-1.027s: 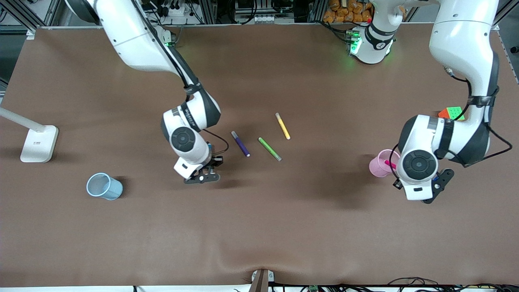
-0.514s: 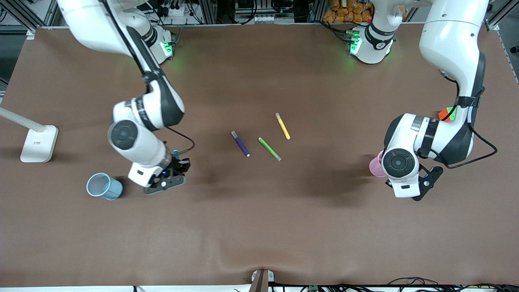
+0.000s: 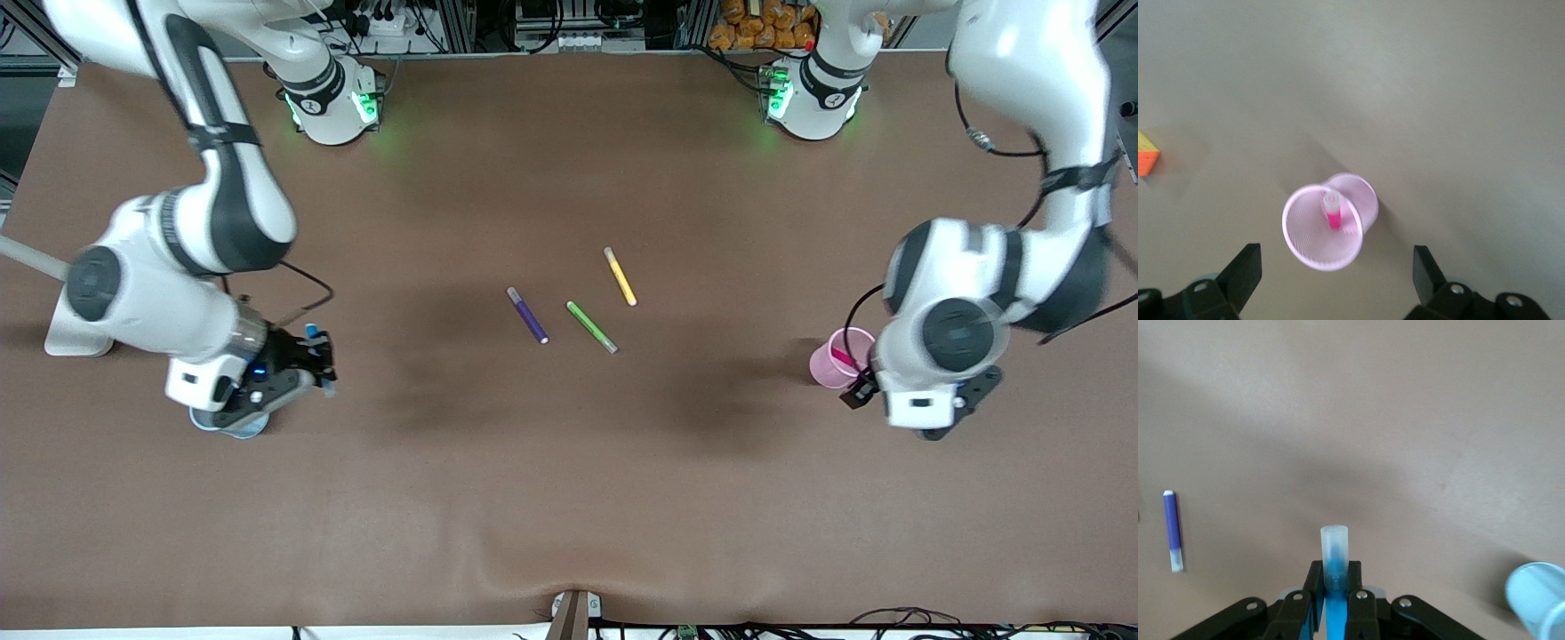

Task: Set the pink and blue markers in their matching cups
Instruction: 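Drop the pink marker into the pink cup with the left gripper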

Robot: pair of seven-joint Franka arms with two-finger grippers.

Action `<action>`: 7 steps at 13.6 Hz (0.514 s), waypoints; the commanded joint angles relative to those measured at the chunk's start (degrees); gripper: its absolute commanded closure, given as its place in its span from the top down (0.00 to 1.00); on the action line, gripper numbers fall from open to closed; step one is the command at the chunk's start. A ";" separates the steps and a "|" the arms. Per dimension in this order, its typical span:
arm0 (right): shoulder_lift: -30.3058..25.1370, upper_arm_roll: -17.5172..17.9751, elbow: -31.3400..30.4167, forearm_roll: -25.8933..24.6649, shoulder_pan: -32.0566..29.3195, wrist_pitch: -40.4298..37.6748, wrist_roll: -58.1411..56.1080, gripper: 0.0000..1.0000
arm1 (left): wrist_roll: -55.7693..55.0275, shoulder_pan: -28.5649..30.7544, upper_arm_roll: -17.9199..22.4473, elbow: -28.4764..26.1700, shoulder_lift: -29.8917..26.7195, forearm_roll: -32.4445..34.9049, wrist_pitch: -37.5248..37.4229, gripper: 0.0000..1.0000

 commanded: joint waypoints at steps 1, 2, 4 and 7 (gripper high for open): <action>-2.95 1.02 -0.89 2.04 -4.87 -1.93 -9.22 0.00 | 11.85 2.93 -0.67 -0.73 -5.41 -4.72 -0.85 1.00; -3.66 1.02 -0.89 2.04 -6.27 -2.80 -12.56 0.00 | 17.73 3.99 -0.85 -0.64 -6.90 -4.90 -1.02 1.00; -4.89 0.94 -0.98 5.62 -9.52 -5.69 -21.94 0.00 | 25.58 4.35 -0.68 -0.64 -10.59 -6.48 -4.51 1.00; -6.12 0.85 -1.25 8.80 -13.57 -7.73 -34.78 0.00 | 28.68 4.88 -0.76 -1.25 -16.30 -8.59 -7.08 1.00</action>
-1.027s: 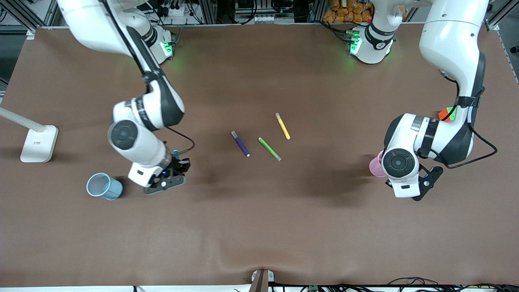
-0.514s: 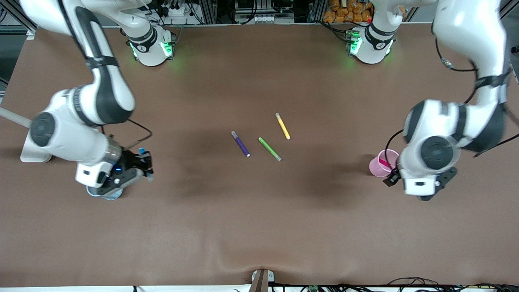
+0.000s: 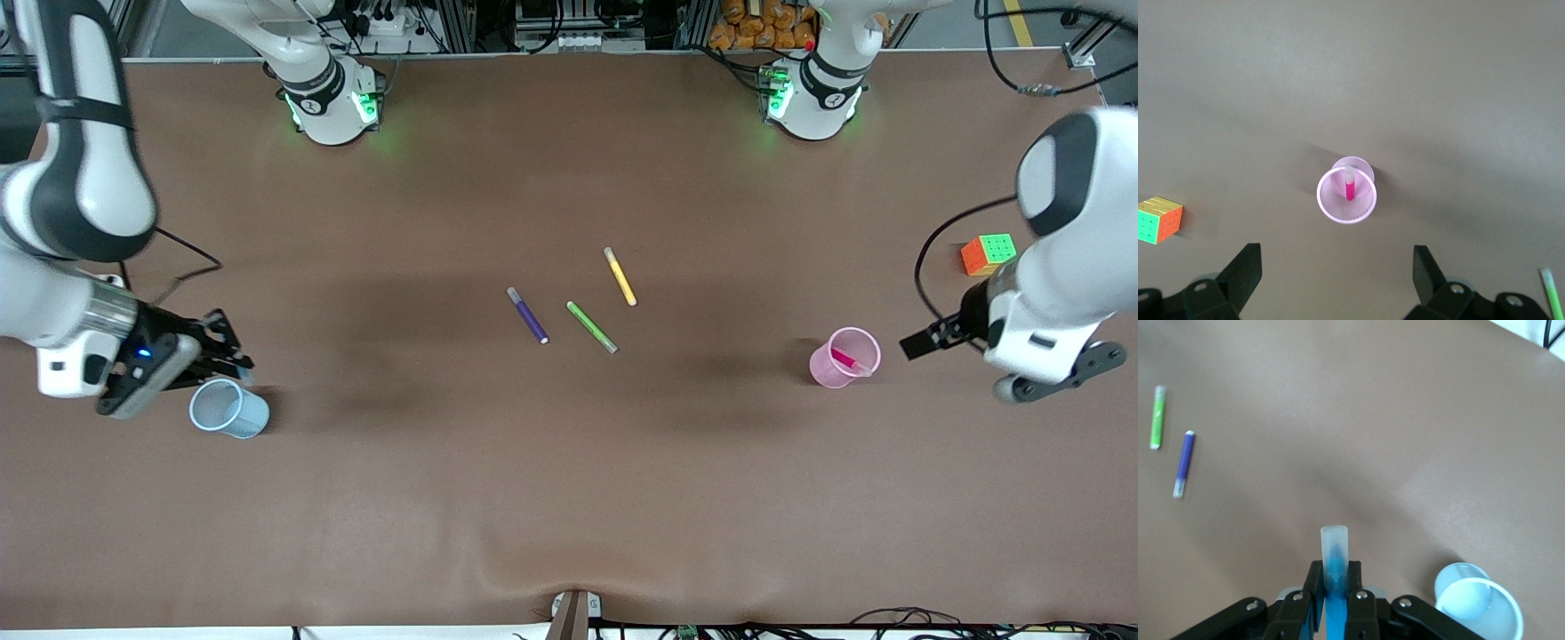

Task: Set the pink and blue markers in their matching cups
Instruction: 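Drop the pink marker into the pink cup with the left gripper, then lower the blue marker into the light blue cup and open the right gripper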

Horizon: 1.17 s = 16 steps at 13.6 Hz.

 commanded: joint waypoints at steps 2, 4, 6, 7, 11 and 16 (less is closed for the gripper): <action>-2.58 0.92 -1.24 4.15 -4.39 -0.87 -15.60 0.00 | 3.98 0.58 -0.66 -1.53 -7.63 -1.46 -4.95 1.00; -2.32 0.92 -1.24 8.28 -5.97 -1.13 -24.30 0.00 | 8.10 0.23 0.12 -2.06 -10.35 -1.72 -6.37 1.00; -1.97 0.84 -1.15 11.36 -7.21 -1.40 -30.38 0.00 | 12.84 -0.99 3.54 -4.86 -13.78 -2.25 -6.46 1.00; -1.71 0.84 -1.15 12.94 -8.00 -1.49 -33.20 0.00 | 14.69 -1.35 5.30 -6.01 -15.01 -3.12 -6.46 1.00; 0.83 0.84 -1.15 20.93 -11.60 -3.42 -45.93 0.00 | 15.24 -3.02 6.28 -8.91 -18.01 -3.66 -7.43 1.00; 6.73 0.84 -1.15 32.37 -15.64 -7.10 -64.75 0.00 | 22.70 -3.11 6.28 -9.10 -18.98 -3.75 -8.74 1.00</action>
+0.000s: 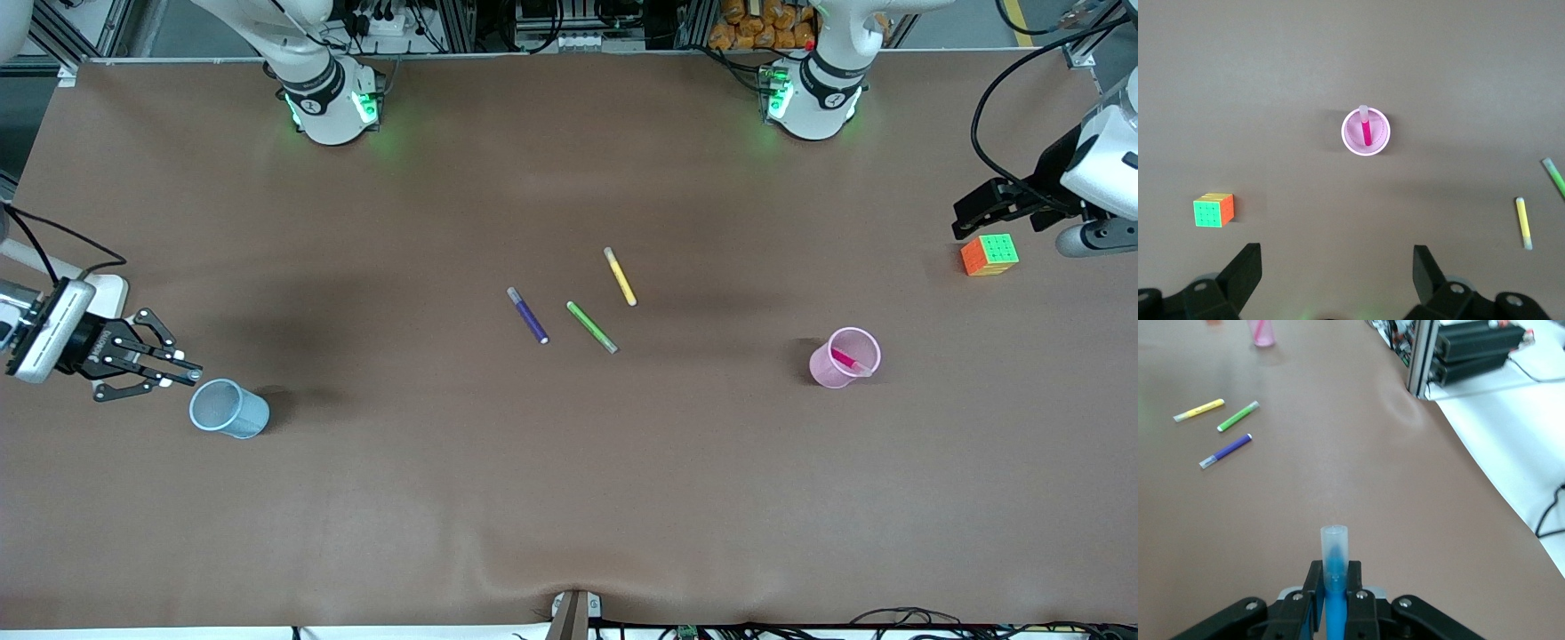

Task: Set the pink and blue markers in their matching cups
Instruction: 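Lower the blue marker into the light blue cup and open the right gripper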

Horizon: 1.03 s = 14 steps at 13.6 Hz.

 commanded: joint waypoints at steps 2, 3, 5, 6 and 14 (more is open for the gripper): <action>2.83 0.90 0.57 6.45 -3.49 -2.47 -11.29 0.00 | 5.20 0.37 0.58 -0.82 -1.35 -1.09 -1.28 1.00; 3.96 0.90 0.57 8.04 -4.28 -2.56 -14.63 0.00 | 5.39 0.37 0.58 -0.65 -1.09 -1.09 -1.20 1.00; 6.42 0.90 0.83 10.85 -5.52 -4.66 -19.12 0.00 | 5.39 0.28 0.58 0.23 -0.21 -1.09 -1.20 1.00; 7.39 0.81 1.01 11.82 -5.78 -4.93 -20.45 0.00 | 5.39 0.28 0.58 1.10 0.75 -1.09 -1.20 1.00; 14.43 0.81 4.79 14.03 -7.63 -4.32 -25.21 0.00 | 6.09 0.28 0.58 3.49 2.61 -0.92 -2.08 1.00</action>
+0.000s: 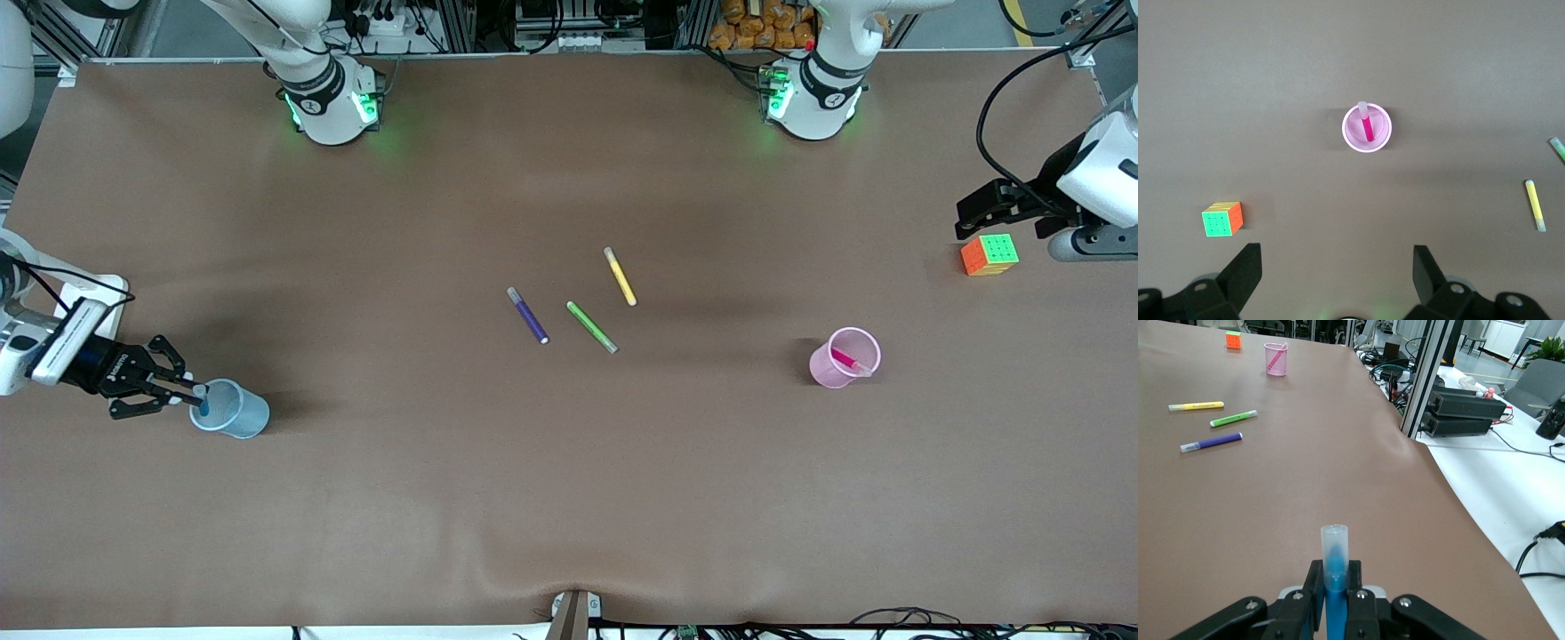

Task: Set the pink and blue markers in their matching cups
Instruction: 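Lower the blue marker into the light blue cup and open the right gripper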

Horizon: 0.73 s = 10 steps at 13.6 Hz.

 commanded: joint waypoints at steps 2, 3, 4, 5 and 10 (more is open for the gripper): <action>2.86 0.88 2.15 1.37 -1.73 -0.39 -1.62 0.00 | 1.02 0.11 0.12 1.49 0.36 -0.91 -3.07 1.00; 2.86 0.88 2.32 1.37 -1.73 -0.39 -1.62 0.00 | 0.93 0.20 0.03 1.14 0.28 -1.00 -3.17 1.00; 2.95 0.88 2.59 1.37 -1.64 -0.31 -1.62 0.00 | 0.93 0.20 0.03 0.87 0.01 -1.08 -3.08 1.00; 2.95 0.88 2.68 1.37 -1.55 -0.31 -1.62 0.00 | 0.84 0.29 0.03 0.78 -0.08 -1.09 -3.08 1.00; 2.95 0.88 3.03 1.37 -1.20 -0.31 -1.53 0.00 | 0.75 0.38 0.03 0.52 -0.43 -1.96 -2.90 1.00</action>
